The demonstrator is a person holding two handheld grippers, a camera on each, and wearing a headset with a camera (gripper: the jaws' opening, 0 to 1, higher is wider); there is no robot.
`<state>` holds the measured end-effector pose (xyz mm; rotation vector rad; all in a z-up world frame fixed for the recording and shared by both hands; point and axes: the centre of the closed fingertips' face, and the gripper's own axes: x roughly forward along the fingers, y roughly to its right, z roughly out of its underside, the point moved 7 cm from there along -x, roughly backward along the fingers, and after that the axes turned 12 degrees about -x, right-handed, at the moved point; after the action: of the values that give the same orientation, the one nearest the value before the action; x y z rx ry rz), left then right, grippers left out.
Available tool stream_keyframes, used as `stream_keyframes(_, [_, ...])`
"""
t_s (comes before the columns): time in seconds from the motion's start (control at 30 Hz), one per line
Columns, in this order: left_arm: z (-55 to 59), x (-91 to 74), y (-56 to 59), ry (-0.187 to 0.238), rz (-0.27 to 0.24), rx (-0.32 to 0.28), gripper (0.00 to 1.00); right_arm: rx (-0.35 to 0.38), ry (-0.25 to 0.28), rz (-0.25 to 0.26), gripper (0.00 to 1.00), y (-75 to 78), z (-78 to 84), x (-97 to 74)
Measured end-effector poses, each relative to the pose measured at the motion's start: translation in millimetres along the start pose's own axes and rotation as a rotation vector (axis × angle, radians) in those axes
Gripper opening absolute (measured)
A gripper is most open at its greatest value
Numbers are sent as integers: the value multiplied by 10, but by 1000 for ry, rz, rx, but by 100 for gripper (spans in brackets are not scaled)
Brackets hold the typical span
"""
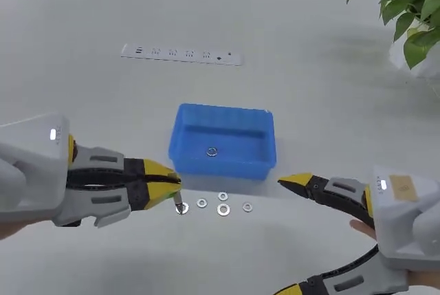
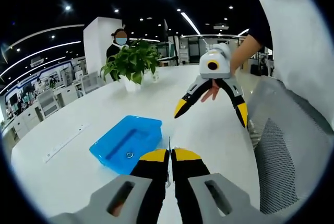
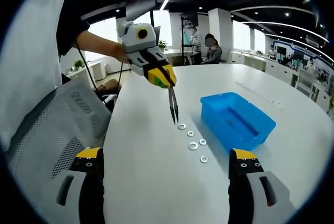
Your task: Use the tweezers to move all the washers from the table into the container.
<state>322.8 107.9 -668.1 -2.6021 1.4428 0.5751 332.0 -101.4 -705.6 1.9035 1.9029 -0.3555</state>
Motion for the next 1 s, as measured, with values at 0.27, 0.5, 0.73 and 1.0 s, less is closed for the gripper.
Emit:
stream_keyframes(0.27, [39, 49, -45, -10, 1, -4, 6, 23, -1, -3, 100, 28, 57, -1])
stream_keyframes(0.5, [68, 80, -69, -20, 5, 8, 6, 37, -4, -23, 98, 12, 65, 11])
stream_keyframes(0.73, [91, 115, -86, -28, 30, -23, 6, 56, 2, -43, 96, 0, 56, 45])
stream_keyframes(1.0, [84, 98, -205, -78, 67, -117, 6, 45, 37, -82, 95, 117, -112, 428])
